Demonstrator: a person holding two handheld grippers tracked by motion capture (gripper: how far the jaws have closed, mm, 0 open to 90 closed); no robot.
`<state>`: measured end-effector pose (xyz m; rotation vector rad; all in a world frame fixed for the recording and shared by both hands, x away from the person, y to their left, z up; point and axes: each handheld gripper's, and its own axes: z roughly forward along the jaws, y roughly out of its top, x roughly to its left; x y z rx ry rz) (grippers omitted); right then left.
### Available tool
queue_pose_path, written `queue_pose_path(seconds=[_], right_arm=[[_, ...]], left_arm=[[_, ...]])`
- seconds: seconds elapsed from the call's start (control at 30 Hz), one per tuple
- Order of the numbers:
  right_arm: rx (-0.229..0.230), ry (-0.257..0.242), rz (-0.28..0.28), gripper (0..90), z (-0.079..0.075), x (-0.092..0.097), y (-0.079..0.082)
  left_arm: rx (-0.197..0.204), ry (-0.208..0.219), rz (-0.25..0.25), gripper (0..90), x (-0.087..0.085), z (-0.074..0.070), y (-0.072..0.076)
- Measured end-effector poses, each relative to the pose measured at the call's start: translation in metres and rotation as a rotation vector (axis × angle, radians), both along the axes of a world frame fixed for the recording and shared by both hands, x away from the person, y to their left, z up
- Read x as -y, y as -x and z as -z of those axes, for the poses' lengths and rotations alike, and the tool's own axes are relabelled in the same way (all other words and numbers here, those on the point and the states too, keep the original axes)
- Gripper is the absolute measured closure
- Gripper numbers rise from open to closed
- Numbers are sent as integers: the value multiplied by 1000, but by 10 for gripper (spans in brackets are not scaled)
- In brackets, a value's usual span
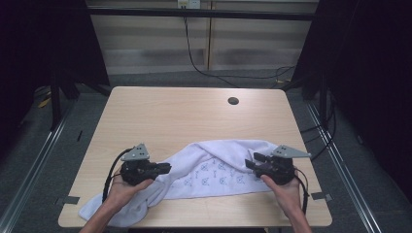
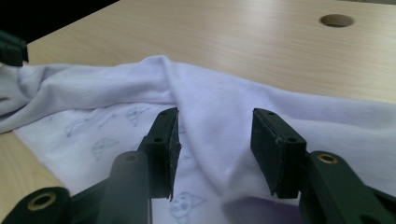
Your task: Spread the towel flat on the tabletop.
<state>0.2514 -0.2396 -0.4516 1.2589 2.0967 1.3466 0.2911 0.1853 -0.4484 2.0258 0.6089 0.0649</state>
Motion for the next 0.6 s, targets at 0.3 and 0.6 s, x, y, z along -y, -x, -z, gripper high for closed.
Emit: queue_pose_path(seconds=[0.3, 0.6], right_arm=[[-63, 47, -184, 592, 21, -57, 7], [-119, 105, -283, 514, 43, -94, 6]], left_arm=[[5, -250, 47, 585, 23, 43, 16], [48, -307, 20, 811, 28, 46, 9]])
